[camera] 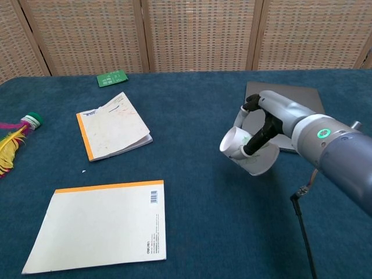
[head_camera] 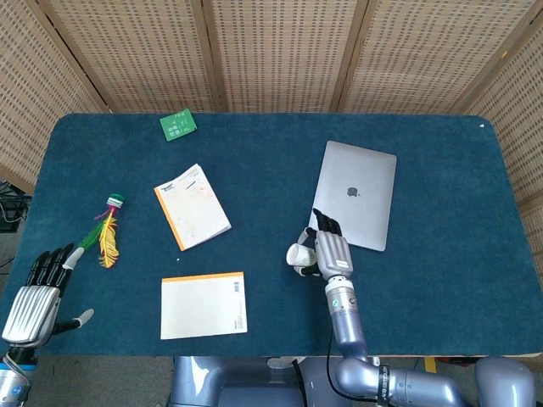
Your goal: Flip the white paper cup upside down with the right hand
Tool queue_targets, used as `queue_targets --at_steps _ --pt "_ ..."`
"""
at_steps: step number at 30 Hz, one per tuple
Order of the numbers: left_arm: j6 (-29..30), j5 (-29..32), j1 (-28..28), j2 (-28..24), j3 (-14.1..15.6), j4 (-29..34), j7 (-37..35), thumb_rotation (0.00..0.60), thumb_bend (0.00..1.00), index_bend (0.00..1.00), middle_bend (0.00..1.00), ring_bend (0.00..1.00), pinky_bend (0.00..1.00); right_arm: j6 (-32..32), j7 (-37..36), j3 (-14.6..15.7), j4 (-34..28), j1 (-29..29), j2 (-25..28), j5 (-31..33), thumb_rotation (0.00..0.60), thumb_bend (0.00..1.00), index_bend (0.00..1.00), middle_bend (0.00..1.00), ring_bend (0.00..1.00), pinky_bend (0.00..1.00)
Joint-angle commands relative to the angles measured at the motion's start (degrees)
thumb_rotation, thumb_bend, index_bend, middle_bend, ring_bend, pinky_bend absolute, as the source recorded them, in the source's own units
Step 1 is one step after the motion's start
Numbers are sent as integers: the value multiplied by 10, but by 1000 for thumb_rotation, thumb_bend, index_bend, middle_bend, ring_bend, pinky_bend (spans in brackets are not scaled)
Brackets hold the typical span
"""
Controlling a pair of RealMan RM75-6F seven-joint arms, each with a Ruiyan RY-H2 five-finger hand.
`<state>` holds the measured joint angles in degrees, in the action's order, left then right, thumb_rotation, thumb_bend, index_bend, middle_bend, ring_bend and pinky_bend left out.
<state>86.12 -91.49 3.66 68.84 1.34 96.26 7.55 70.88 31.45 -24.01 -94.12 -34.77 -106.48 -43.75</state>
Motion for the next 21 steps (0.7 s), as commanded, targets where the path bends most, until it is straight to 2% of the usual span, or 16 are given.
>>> queue_targets --at_steps 1,7,11,21 --pt "0 0 0 1 0 0 3 600 158 0 0 0 0 -51 -99 -27 -17 19 25 0 600 274 512 76 0 28" --pt "0 0 0 2 0 0 3 600 159 0 0 0 0 -79 -212 -24 16 31 21 -51 600 274 512 77 0 5" --pt "-1 0 0 2 0 0 3 600 158 0 0 0 0 -101 -288 -20 62 33 14 -82 600 274 511 76 0 0" --pt "-6 3 2 5 0 -1 8 600 158 0 0 0 0 -121 -348 -12 122 24 3 -103 600 271 511 76 0 0"
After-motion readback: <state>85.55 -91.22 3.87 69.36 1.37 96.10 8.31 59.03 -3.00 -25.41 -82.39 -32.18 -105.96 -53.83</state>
